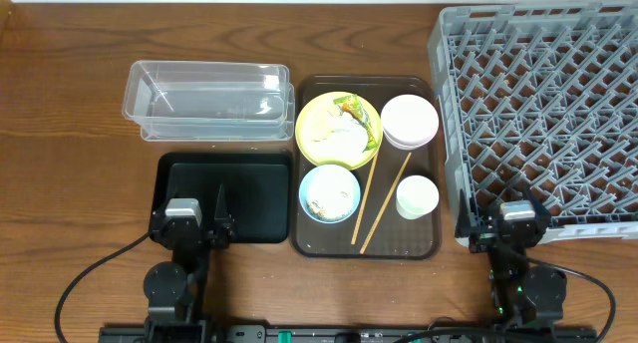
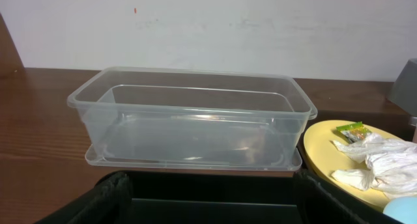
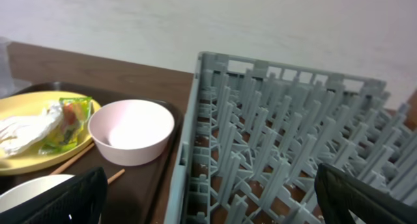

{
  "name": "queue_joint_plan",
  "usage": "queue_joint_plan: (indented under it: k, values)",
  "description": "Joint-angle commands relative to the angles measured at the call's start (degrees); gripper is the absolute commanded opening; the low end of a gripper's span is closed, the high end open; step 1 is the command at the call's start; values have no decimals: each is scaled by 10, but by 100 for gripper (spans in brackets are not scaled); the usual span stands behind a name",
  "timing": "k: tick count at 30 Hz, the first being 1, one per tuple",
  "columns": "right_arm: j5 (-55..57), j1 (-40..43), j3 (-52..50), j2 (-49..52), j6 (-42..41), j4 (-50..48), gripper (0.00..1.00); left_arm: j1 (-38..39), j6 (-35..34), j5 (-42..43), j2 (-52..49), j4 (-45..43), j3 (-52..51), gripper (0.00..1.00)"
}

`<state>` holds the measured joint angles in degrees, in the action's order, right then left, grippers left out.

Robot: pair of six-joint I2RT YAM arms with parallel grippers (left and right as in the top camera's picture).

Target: Sort waste into correct bins and load items into the dishwasher rack

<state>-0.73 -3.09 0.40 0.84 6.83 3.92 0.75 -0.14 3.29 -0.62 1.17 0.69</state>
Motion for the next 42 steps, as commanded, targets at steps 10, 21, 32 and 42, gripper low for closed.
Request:
queue_joint_plan:
  k: [10, 21, 32, 42]
  values:
    - [53, -6, 80, 77, -87, 26, 99, -3, -28, -5, -142, 82, 119, 81]
    - [52, -6, 369, 395, -87, 242, 99, -3, -36, 49, -493, 327, 430, 81]
    - [42, -6, 509, 588, -85, 348, 99, -3, -51, 126, -701, 506, 655, 81]
    - [43, -6, 509, 588, -85, 345, 99, 129, -50, 48, -764, 308, 656, 81]
